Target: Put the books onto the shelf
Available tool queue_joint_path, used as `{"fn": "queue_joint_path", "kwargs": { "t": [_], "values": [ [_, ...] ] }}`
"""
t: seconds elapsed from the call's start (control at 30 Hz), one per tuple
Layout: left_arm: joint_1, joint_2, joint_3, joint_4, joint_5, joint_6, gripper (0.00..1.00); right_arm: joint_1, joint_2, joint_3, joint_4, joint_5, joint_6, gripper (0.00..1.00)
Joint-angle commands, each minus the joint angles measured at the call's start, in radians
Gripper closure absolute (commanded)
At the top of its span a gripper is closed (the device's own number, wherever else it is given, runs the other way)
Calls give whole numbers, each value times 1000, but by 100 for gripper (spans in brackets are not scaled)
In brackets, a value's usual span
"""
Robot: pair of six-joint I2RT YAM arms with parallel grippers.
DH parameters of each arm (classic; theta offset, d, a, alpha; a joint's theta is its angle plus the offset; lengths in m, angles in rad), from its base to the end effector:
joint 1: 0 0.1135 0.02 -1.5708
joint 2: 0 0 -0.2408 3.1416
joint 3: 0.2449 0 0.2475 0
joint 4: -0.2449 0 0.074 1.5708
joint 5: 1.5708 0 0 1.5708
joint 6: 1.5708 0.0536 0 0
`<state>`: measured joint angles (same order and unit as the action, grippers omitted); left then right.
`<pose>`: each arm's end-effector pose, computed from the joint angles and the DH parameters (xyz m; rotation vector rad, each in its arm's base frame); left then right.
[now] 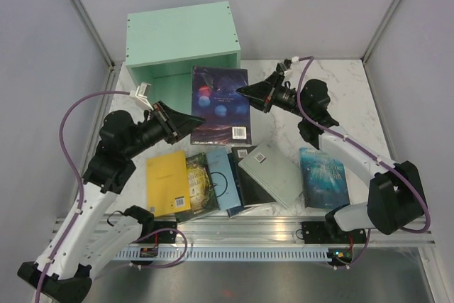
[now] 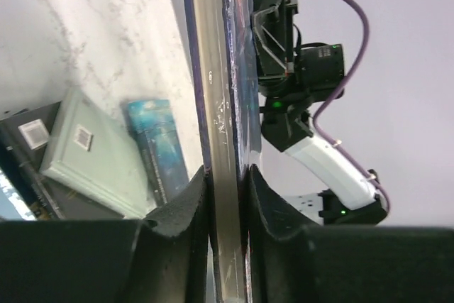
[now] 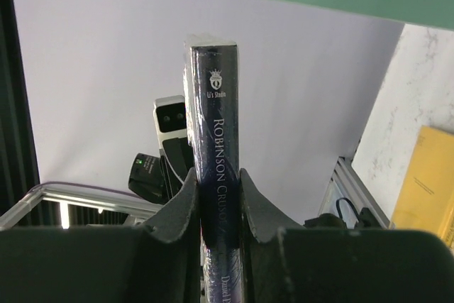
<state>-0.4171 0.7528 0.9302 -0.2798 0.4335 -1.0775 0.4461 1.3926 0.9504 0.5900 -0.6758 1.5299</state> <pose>0.1664 -0.0984 0.3670 -0.2532 1.8782 -1.4404 0.2874 0.1746 0.3190 0.2850 1.8251 1.9874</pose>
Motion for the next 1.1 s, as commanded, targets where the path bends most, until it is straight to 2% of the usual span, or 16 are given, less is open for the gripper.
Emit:
{"fn": "queue_joint_path", "kwargs": {
  "t": [0.0,0.07,0.1,0.17,0.27,0.37,0.4,0.53,0.57,0.73,0.77,0.8,0.83,0.87,0.9,1.07],
  "values": [
    [-5,20,36,169,106,-44,81,8,9,63,116,19,93,100],
    [-5,43,36,206,161,-71,69,9,13,70,117,22,92,100],
    [-5,52,36,232,178,-73,55,9,13,76,116,24,92,100],
    [-5,60,36,240,209,-71,50,9,13,77,116,25,92,100],
    [-5,49,25,240,202,-65,49,9,9,77,114,24,93,100],
    [-5,48,24,237,200,-59,65,9,3,73,113,22,90,100],
    [-5,51,25,238,198,-59,74,11,2,70,111,24,90,100],
    [-5,82,54,240,218,-47,80,9,-3,65,108,24,88,100],
    [-5,92,61,240,223,-44,96,11,-4,70,106,24,85,100],
    [1,146,146,226,228,-25,98,9,5,105,42,9,52,100],
    [20,155,174,226,228,-25,98,9,6,117,24,2,41,96],
    [32,166,203,226,228,-25,98,8,8,138,10,-1,23,80],
    [50,174,252,62,197,101,98,8,6,146,-24,-2,12,69],
    [101,189,271,44,212,109,98,6,3,163,-41,-2,4,59],
    [130,195,303,44,256,114,98,5,0,172,-56,-2,-14,44],
    [357,232,374,34,390,100,98,-29,-23,200,-125,-16,-37,19]
  ]
}}
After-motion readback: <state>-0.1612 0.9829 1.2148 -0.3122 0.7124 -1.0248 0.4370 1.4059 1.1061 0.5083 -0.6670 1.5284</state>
